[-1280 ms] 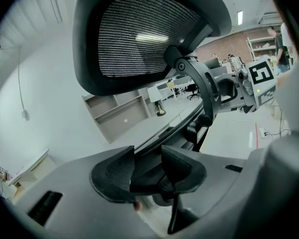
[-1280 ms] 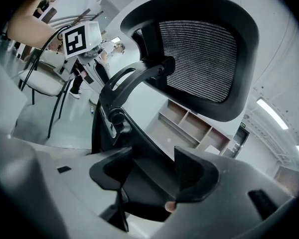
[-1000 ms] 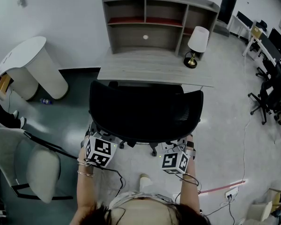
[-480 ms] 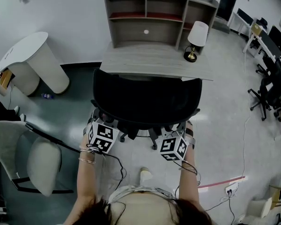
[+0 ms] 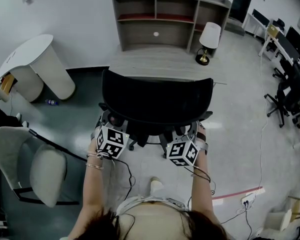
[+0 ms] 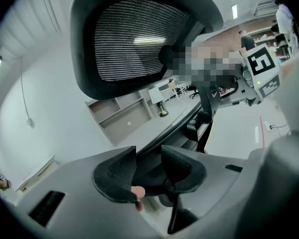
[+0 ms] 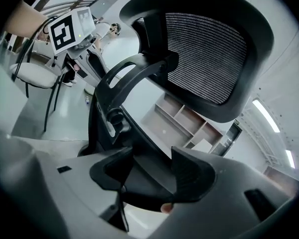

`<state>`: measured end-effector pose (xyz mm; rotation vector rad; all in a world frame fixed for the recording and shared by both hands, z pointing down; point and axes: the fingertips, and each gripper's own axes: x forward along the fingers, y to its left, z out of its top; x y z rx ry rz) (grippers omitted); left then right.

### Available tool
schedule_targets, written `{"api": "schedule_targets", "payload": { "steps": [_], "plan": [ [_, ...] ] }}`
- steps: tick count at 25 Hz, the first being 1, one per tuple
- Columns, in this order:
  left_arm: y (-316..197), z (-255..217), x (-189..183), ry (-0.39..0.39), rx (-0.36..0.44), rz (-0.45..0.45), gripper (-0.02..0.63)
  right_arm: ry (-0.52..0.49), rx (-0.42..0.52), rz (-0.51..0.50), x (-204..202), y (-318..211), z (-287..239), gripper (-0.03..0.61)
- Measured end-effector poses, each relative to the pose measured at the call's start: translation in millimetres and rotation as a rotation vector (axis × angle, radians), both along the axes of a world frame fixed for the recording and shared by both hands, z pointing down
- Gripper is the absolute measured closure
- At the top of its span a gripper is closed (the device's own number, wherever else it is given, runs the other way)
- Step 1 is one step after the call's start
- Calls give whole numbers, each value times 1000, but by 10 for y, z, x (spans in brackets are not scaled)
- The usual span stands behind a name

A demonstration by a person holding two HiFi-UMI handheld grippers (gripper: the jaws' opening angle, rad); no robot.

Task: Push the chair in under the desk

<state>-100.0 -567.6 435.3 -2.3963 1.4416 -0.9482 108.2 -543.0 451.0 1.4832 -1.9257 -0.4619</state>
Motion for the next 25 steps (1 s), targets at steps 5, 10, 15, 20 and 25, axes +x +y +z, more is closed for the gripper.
{"api": "schedule_targets", "payload": {
  "steps": [5, 10, 15, 20, 25],
  "plan": [
    [25, 16, -3, -47, 17, -3, 459, -13, -16, 2, 18, 19, -4, 336],
    [133, 166, -46, -71, -18, -2, 459, -38, -32, 10, 20, 68, 1, 336],
    [240, 153, -59, -24, -4, -19, 459, -85, -72, 23, 35, 148, 44, 337],
    [359, 58, -21, 38, 25, -18, 460, -157, -122, 44, 43, 288, 149, 337],
    [518, 8, 10, 85, 45, -9, 460, -226, -134, 54, 26, 432, 140, 342]
  ]
}}
